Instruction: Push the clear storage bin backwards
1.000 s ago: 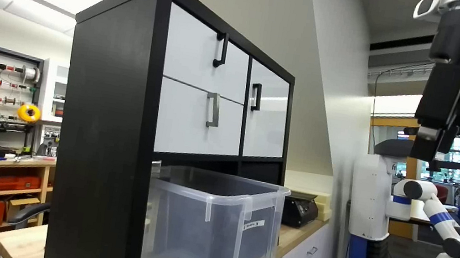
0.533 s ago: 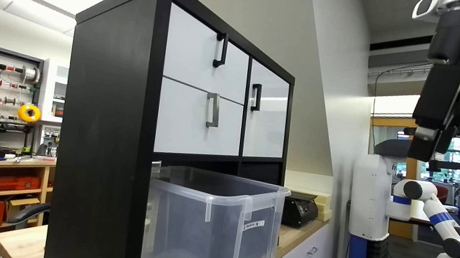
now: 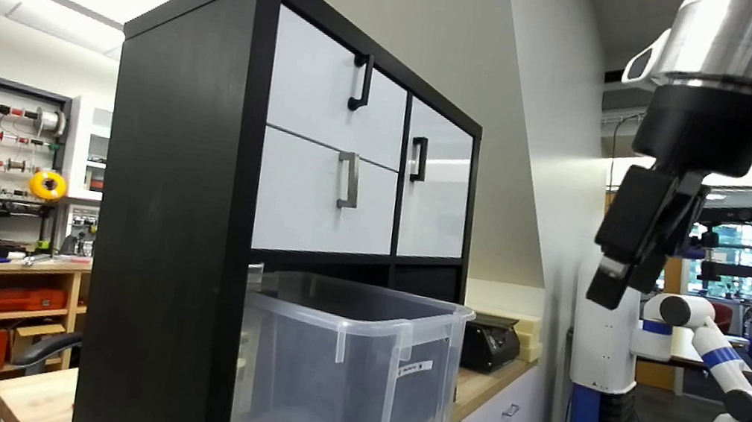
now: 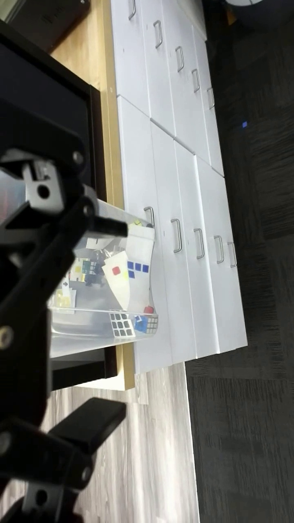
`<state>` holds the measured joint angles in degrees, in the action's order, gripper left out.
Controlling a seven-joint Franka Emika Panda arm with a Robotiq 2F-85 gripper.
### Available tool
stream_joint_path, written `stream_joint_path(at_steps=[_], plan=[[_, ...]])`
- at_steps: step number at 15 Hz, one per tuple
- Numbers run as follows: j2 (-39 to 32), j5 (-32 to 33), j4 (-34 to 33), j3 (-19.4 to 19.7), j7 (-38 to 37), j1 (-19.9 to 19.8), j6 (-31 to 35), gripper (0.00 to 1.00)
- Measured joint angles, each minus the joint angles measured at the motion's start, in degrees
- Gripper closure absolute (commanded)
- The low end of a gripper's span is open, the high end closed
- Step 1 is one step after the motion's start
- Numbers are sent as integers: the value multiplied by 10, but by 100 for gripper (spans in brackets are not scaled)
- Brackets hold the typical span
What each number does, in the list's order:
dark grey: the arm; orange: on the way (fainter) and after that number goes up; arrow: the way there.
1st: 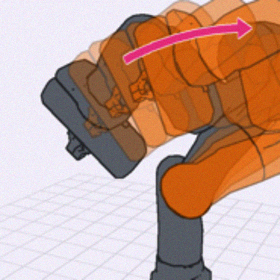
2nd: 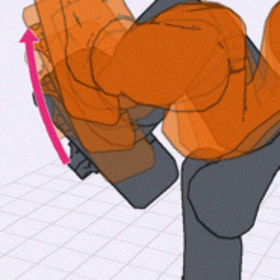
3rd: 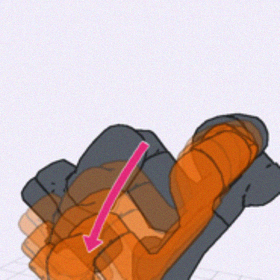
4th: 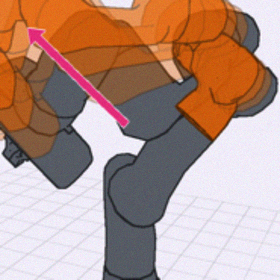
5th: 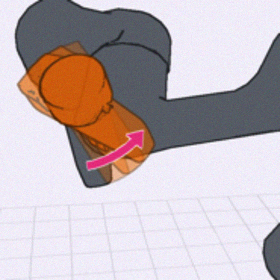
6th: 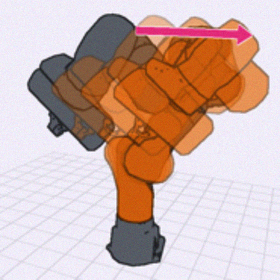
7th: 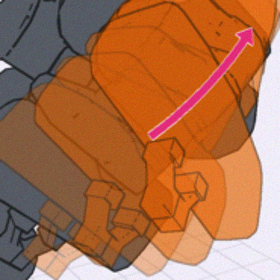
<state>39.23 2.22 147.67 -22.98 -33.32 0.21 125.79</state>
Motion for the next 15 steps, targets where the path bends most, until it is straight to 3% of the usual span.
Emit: stream_joint_path(at_steps=[9,15], plan=[[-156,95,13,24,4,-37,224,0],[-247,173,-9,37,5,-76,323,0]])
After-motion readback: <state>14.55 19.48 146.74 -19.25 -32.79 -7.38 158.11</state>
